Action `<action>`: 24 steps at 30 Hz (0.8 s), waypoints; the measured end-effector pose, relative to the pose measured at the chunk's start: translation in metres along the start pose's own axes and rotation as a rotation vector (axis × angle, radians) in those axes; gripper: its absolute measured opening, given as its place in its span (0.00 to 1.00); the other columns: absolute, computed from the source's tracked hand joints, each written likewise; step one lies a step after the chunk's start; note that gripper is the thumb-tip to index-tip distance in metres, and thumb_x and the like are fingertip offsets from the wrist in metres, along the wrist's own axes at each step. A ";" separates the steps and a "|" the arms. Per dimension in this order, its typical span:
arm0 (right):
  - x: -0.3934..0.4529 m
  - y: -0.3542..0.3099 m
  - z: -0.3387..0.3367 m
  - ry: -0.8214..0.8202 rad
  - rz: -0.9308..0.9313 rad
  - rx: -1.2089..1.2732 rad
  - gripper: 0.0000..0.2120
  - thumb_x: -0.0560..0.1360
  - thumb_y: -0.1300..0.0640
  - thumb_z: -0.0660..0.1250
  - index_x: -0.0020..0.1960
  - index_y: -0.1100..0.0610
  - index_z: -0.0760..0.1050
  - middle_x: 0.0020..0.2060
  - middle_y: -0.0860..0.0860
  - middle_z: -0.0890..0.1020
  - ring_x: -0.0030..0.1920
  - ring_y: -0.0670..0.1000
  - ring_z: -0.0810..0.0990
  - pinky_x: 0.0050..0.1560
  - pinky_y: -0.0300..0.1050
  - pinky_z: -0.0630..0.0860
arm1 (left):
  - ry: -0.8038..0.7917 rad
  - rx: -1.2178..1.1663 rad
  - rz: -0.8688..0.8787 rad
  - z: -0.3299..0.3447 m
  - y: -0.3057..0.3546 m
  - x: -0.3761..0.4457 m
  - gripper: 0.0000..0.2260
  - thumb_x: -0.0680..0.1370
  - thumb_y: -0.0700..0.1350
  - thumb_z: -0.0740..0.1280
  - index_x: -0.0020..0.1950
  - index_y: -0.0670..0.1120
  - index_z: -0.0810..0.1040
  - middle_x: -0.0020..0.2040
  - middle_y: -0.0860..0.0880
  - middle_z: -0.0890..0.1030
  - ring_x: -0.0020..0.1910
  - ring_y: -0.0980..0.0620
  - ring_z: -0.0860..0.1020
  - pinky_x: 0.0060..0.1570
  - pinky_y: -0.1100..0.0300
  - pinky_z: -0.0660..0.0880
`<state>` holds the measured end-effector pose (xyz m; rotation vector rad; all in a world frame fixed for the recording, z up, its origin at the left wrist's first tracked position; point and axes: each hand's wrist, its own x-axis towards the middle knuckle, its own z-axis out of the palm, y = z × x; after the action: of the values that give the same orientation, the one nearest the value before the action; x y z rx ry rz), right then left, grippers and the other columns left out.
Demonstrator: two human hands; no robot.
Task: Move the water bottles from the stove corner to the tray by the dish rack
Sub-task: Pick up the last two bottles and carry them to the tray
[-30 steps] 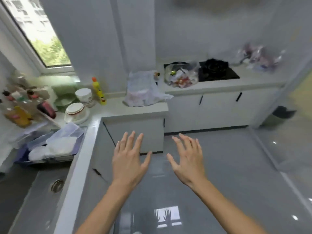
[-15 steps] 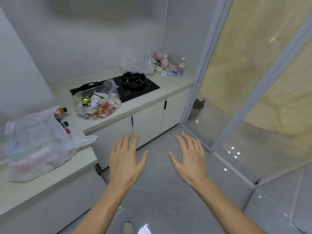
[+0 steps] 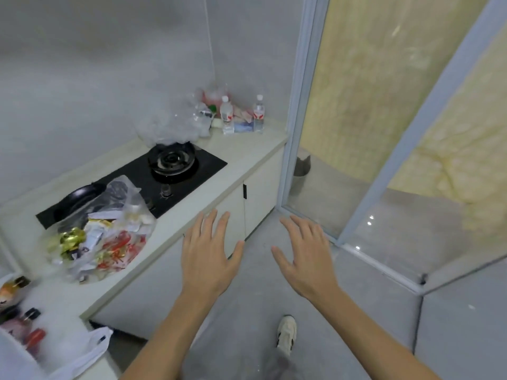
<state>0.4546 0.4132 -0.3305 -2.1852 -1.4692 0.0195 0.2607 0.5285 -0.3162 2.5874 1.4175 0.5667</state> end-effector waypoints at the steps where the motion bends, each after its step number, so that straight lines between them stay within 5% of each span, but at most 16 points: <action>1: 0.021 0.009 0.006 0.013 0.006 0.011 0.29 0.80 0.39 0.61 0.78 0.50 0.68 0.75 0.51 0.72 0.74 0.54 0.69 0.76 0.61 0.64 | 0.001 0.004 0.011 0.009 0.002 0.023 0.31 0.82 0.65 0.58 0.82 0.53 0.65 0.82 0.48 0.67 0.84 0.45 0.58 0.79 0.44 0.62; 13: 0.311 0.091 0.035 -0.083 -0.060 0.041 0.32 0.79 0.36 0.58 0.79 0.49 0.67 0.78 0.51 0.70 0.76 0.56 0.66 0.78 0.58 0.63 | 0.043 0.034 -0.035 0.078 0.039 0.308 0.30 0.81 0.63 0.59 0.80 0.52 0.68 0.81 0.48 0.69 0.83 0.43 0.60 0.78 0.43 0.65; 24: 0.550 0.130 0.103 -0.161 -0.100 0.016 0.34 0.78 0.35 0.55 0.80 0.48 0.63 0.80 0.51 0.66 0.79 0.56 0.64 0.79 0.60 0.62 | 0.061 0.009 -0.085 0.166 0.001 0.532 0.31 0.80 0.63 0.59 0.79 0.49 0.70 0.79 0.45 0.72 0.80 0.41 0.65 0.74 0.42 0.70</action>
<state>0.7674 0.8953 -0.3310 -2.1373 -1.6595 0.1764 0.5845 0.9820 -0.3307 2.5228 1.5435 0.6334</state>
